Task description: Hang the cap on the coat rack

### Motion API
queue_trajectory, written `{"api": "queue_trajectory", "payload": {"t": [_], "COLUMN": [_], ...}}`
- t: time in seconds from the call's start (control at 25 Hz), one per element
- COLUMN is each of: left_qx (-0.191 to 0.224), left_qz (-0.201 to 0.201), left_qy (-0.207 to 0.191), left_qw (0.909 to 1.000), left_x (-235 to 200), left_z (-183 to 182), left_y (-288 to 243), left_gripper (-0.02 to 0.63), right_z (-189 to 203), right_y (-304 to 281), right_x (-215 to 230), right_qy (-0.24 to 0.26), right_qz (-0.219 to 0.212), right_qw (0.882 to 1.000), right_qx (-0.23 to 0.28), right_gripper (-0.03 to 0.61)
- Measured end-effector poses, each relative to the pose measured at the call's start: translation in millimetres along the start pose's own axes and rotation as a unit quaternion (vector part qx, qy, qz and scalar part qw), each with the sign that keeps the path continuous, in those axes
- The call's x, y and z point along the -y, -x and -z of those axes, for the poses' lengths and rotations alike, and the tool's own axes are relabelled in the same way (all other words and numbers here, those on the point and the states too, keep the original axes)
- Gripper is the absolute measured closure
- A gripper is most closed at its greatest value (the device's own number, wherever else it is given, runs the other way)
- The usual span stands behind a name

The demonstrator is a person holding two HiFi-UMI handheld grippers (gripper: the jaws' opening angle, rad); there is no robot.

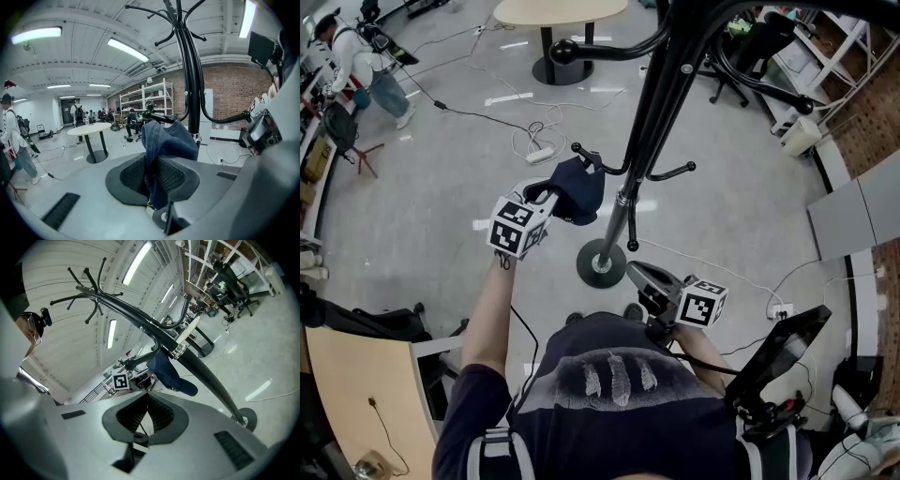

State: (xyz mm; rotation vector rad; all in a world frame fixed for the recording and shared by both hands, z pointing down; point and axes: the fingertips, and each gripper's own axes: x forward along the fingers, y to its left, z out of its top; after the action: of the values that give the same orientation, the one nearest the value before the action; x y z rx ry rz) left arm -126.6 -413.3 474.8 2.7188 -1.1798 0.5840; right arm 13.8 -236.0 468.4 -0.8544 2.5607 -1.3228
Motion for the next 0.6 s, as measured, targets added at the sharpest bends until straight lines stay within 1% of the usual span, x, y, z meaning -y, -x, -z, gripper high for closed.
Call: {"api": "queue_trajectory", "payload": {"t": [0.6], "left_qx": [-0.01], "left_qz": [0.012], "left_qy": [-0.003], "left_qw": [0.9999], "left_x": [18], "left_z": [4], "left_y": [-6], "left_gripper": [0.548], "right_z": [1], "right_y": [6], "right_x": [-1], "right_qy": [-0.004], "right_qz": [-0.006], "right_qw": [1.0], "right_qx": [0.008], "right_gripper": [0.572]}}
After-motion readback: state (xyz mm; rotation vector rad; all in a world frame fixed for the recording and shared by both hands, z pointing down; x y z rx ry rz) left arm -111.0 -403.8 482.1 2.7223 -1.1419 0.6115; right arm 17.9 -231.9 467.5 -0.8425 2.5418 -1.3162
